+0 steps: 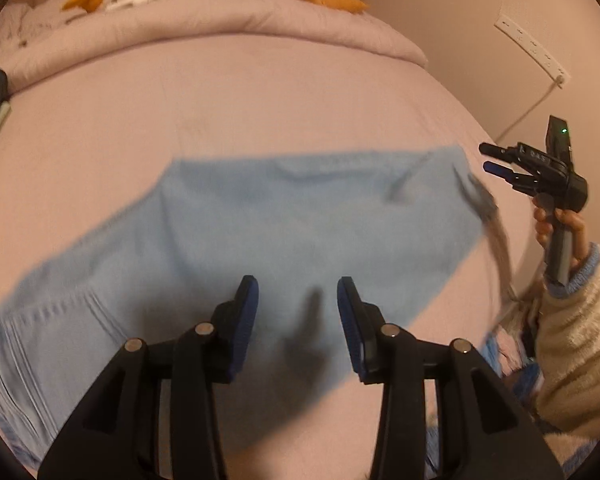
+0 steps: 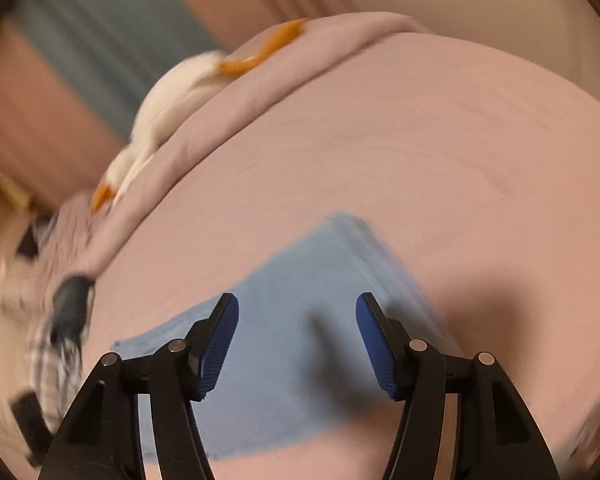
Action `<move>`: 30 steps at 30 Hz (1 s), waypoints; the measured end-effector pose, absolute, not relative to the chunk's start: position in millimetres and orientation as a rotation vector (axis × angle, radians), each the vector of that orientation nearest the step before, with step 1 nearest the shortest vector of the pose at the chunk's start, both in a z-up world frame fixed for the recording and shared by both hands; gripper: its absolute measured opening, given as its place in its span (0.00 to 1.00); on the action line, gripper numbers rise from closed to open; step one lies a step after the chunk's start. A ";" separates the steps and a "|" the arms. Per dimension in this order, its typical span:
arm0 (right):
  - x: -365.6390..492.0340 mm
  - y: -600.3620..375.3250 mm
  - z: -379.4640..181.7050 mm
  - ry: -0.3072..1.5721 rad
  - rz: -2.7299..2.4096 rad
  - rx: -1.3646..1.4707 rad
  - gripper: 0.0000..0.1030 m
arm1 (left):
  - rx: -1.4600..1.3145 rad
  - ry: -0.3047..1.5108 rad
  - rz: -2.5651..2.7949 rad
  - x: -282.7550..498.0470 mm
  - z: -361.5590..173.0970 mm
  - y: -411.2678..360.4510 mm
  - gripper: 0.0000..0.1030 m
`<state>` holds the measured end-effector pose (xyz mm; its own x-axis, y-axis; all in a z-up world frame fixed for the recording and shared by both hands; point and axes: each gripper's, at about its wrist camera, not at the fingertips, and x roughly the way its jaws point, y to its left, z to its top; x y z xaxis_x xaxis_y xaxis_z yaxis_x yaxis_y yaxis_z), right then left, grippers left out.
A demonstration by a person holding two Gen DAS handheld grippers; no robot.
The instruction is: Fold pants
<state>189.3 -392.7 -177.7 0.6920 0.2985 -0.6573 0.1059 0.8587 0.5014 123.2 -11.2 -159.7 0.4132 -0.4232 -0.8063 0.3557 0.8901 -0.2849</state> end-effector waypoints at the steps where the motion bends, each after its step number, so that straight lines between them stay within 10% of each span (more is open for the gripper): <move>1: 203.5 -379.8 -177.5 0.839 0.111 0.508 0.60 | -0.074 1.037 -0.474 129.9 -160.7 -11.0 0.39; 18: 266.3 -125.1 -202.6 1.045 0.807 -0.434 0.42 | -0.139 1.077 -0.279 126.1 -184.6 79.1 0.40; 23: 254.1 -101.0 -210.5 1.040 0.807 -0.671 0.06 | -0.182 1.067 -0.222 115.2 -189.2 98.9 0.46; 30: 266.6 -88.4 -181.0 0.912 0.681 -0.679 0.03 | -0.238 1.073 -0.187 108.8 -190.8 111.9 0.46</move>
